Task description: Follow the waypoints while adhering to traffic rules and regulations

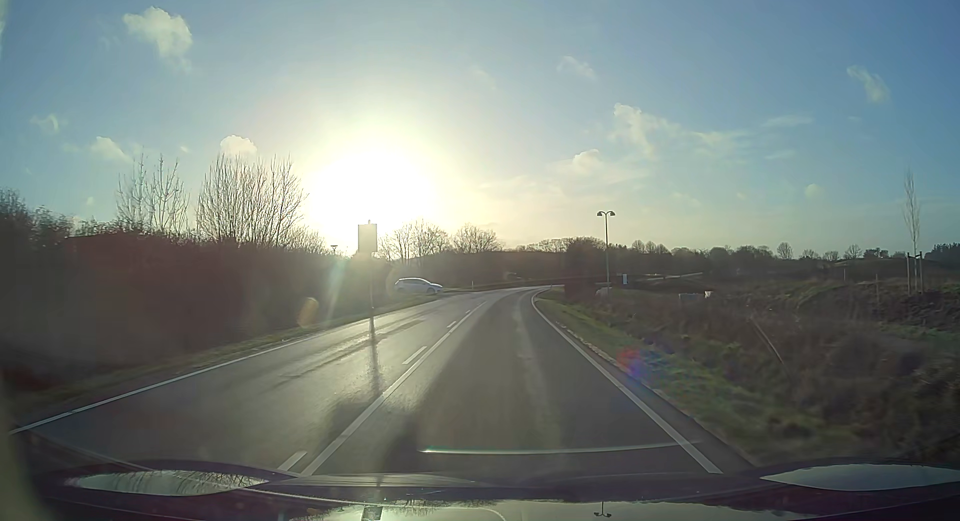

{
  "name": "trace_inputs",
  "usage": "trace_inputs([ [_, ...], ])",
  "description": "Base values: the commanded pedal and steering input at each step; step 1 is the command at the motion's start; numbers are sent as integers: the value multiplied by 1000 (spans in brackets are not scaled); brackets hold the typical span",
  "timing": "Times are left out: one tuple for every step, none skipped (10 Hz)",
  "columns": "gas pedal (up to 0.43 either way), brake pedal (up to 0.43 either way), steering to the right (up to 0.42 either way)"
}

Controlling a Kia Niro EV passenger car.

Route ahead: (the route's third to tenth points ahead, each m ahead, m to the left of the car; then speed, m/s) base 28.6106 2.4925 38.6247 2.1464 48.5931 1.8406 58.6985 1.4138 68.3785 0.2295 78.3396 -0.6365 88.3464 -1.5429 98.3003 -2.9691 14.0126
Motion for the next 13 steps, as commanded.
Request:
trace_inputs([
  [130,0,4],
  [130,0,4],
  [130,0,4],
  [130,0,4],
  [130,0,4],
  [130,0,4],
  [130,0,2],
  [130,0,1],
  [130,0,1],
  [130,0,1],
  [130,0,2],
  [130,0,2],
  [130,0,2],
])
